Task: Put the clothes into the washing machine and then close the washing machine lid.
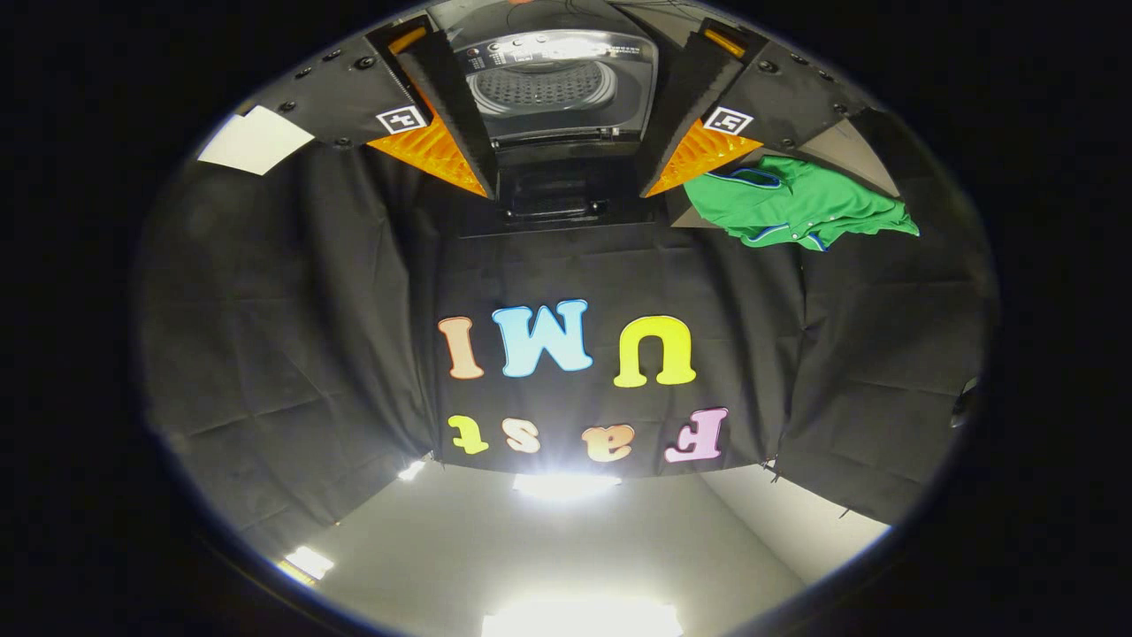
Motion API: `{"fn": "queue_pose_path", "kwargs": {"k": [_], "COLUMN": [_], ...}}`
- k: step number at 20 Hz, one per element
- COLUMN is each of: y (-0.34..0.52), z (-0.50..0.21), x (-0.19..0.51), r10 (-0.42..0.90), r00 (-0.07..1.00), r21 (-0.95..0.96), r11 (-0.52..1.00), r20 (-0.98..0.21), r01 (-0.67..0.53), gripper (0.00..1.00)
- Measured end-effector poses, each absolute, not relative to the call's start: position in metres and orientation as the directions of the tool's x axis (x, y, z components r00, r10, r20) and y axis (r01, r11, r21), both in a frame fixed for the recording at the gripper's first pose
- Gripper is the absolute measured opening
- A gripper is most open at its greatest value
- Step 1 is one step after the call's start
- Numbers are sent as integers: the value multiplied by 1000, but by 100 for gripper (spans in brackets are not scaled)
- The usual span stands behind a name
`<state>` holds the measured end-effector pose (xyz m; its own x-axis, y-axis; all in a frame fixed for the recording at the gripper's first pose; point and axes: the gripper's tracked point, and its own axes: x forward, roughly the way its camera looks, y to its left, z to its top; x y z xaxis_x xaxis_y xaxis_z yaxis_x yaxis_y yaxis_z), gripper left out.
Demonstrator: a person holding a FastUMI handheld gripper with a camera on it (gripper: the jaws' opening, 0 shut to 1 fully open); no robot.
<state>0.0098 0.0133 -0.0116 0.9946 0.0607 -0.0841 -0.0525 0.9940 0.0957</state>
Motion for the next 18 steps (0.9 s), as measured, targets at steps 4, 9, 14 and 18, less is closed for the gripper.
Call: {"fn": "queue_pose_path", "kwargs": {"k": [4,9,14,18], "y": [28,58,96,132], "z": [0,14,30,37], "x": [22,37,53,65], "r10": [94,158,234,298], "r00": [993,985,971,952], "r21": [99,98,100,95], "r11": [991,984,969,952], "r20": [-75,-65,-57,-66], "r01": [-86,-151,-227,-291], "gripper": [96,96,96,96]}}
